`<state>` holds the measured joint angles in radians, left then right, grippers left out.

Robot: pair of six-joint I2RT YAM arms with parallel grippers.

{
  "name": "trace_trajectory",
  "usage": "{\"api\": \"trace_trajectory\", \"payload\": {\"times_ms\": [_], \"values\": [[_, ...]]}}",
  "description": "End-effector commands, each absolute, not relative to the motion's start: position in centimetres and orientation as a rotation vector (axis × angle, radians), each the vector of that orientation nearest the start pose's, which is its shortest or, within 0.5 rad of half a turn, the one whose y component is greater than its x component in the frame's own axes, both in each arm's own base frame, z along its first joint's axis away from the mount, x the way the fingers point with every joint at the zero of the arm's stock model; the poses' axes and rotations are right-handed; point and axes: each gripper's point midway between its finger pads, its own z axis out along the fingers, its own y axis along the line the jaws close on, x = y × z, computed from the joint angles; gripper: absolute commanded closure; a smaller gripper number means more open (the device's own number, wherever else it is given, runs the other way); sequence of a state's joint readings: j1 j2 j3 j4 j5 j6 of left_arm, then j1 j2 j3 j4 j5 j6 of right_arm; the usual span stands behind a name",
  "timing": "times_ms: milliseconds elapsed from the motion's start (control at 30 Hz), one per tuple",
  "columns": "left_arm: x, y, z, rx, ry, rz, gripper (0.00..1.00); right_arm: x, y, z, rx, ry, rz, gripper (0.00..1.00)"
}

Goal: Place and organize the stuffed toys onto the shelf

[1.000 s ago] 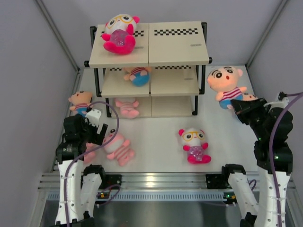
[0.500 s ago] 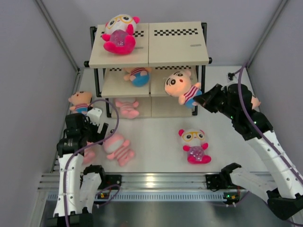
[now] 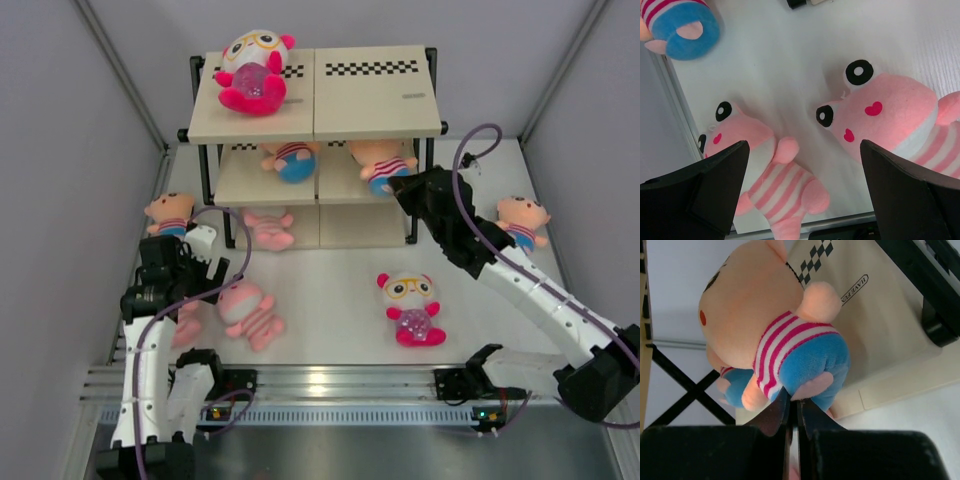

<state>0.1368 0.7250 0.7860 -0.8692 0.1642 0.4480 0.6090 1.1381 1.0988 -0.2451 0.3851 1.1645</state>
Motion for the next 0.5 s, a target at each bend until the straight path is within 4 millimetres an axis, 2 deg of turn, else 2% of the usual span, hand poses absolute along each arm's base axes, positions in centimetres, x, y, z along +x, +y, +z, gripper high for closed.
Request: {"api": "trace_trajectory", "payload": {"times_ms": [0,200,333,467], "values": [[21.5,1.9,17.2,0.446,2.29,0.095,0.01,35.5,19.4,35.1,0.979,1.518,0.97,1.0],[22.1,1.9,17.3,0.462,2.298,0.093,0.01,36.4,19.6,34.3,1.049,1.484,0.89,0.99],[22.4,2.0,16.9,0.456,2.32,0.091,0.01,36.8,19.8,33.7,1.05,1.502,0.867,0.65],[22.6,2.2,16.2,0.458,2.347,0.089,0.01,35.9,19.9,35.0,1.018,1.476,0.882,0.5]]}}
